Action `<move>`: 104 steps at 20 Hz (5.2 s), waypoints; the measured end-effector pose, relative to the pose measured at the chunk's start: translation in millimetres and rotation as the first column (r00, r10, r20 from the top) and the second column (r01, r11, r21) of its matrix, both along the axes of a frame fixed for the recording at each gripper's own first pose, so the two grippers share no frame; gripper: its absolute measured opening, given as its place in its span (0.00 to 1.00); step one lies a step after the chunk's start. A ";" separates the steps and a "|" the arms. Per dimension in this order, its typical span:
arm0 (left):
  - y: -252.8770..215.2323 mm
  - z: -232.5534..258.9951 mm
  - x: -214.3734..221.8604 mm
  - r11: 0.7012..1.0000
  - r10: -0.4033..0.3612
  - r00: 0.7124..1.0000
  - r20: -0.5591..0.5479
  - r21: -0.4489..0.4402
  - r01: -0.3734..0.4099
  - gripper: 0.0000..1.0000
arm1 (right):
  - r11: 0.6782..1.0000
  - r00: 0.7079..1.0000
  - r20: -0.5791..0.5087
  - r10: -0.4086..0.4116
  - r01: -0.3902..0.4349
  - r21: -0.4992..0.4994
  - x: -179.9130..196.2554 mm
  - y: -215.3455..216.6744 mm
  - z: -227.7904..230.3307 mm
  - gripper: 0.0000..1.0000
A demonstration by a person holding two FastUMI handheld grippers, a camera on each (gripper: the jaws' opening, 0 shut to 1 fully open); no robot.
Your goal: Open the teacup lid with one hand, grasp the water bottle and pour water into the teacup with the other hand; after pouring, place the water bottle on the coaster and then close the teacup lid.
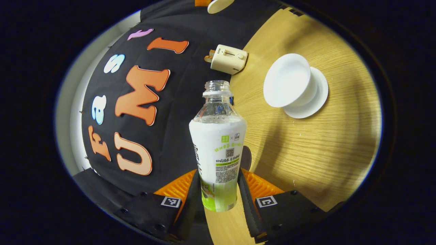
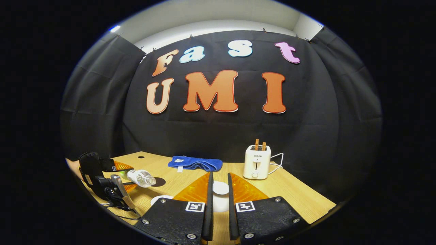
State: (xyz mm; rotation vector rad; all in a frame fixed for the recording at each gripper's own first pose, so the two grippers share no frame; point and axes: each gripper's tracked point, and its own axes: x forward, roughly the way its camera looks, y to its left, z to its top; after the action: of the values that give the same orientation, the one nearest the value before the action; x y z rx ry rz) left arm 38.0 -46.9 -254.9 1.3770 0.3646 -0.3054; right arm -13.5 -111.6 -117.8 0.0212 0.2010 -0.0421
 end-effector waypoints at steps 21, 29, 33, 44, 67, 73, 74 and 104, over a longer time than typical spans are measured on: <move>11.0 22.0 15.2 0.957 -0.112 0.994 0.022 0.270 0.102 0.65 | 0.999 0.999 -0.002 0.033 -0.033 0.006 -0.1 9.0 -1.6 0.19; 13.2 27.4 14.4 0.933 -0.153 0.988 0.026 0.333 0.135 0.64 | 0.999 0.999 -0.007 0.032 -0.032 0.011 0.7 6.4 -5.3 0.19; 9.4 32.7 14.5 0.920 -0.176 0.984 0.037 0.363 0.151 0.66 | 1.000 0.999 -0.010 0.030 -0.030 0.009 0.5 4.5 -5.9 0.19; 5.7 41.2 14.3 0.898 -0.220 0.973 0.074 0.404 0.172 0.66 | 0.999 0.999 -0.012 0.035 -0.035 -0.012 -0.5 2.9 -8.1 0.19; -1.6 58.1 19.5 0.832 -0.317 0.929 0.191 0.527 0.176 0.63 | 0.996 0.997 -0.022 0.078 -0.079 -0.048 -1.0 14.7 -12.8 0.19; -6.7 61.5 19.1 0.813 -0.362 0.907 0.214 0.548 0.195 0.64 | 0.996 0.997 -0.021 0.079 -0.080 -0.046 -0.5 14.3 -12.0 0.19; -11.4 60.2 17.8 0.812 -0.372 0.903 0.215 0.547 0.204 0.64 | 0.996 0.997 -0.021 0.079 -0.080 -0.046 -0.2 14.5 -11.9 0.19; -41.7 41.2 24.9 0.729 -0.466 0.864 0.188 0.635 0.256 0.65 | 0.996 0.997 -0.020 0.075 -0.076 -0.044 -1.8 11.7 -12.4 0.19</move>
State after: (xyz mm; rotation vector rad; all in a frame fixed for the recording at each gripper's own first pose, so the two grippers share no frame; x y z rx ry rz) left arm 62.9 -88.6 -213.7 2.0997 -0.1344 -0.2830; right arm -15.3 -99.9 -130.2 -0.0310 0.2185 0.0284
